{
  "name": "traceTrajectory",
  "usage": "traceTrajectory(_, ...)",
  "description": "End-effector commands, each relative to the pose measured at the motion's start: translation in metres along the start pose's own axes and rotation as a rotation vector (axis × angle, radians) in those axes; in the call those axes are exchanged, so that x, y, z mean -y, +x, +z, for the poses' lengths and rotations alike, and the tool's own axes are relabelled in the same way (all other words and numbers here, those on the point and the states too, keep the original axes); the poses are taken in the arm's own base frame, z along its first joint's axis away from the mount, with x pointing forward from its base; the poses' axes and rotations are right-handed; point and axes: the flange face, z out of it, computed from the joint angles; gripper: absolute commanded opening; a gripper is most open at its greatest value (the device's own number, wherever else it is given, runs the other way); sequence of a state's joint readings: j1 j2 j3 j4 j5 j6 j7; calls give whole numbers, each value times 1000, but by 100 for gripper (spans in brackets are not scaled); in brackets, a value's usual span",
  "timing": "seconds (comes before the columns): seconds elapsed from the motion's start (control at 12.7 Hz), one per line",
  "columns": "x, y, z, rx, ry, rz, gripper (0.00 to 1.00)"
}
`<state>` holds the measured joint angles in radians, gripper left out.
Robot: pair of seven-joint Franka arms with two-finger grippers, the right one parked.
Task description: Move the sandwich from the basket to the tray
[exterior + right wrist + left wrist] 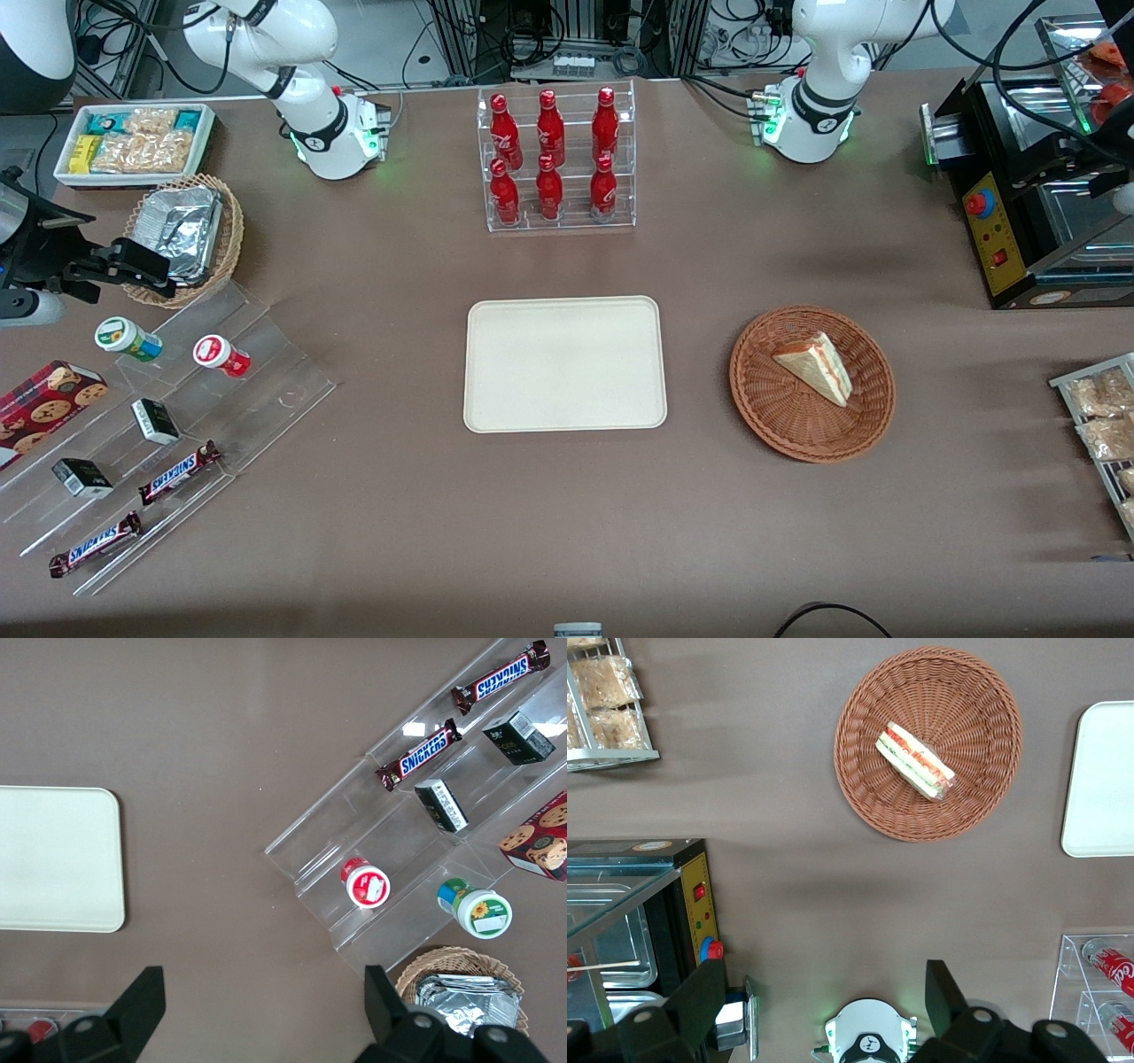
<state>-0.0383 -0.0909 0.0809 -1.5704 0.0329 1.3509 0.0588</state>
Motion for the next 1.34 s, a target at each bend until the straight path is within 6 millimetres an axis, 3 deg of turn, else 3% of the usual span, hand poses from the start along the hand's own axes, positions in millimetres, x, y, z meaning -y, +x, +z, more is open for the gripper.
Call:
traceTrajectory(0.0, 1, 3, 1, -12, -8, 6, 100)
traceTrajectory(0.39, 16, 59, 40, 10, 16, -94, 100)
traceTrajectory(0.79, 6, 109, 102, 41, 22, -258, 100)
traceTrajectory(1.26, -42, 163, 183, 55, -3, -567, 100)
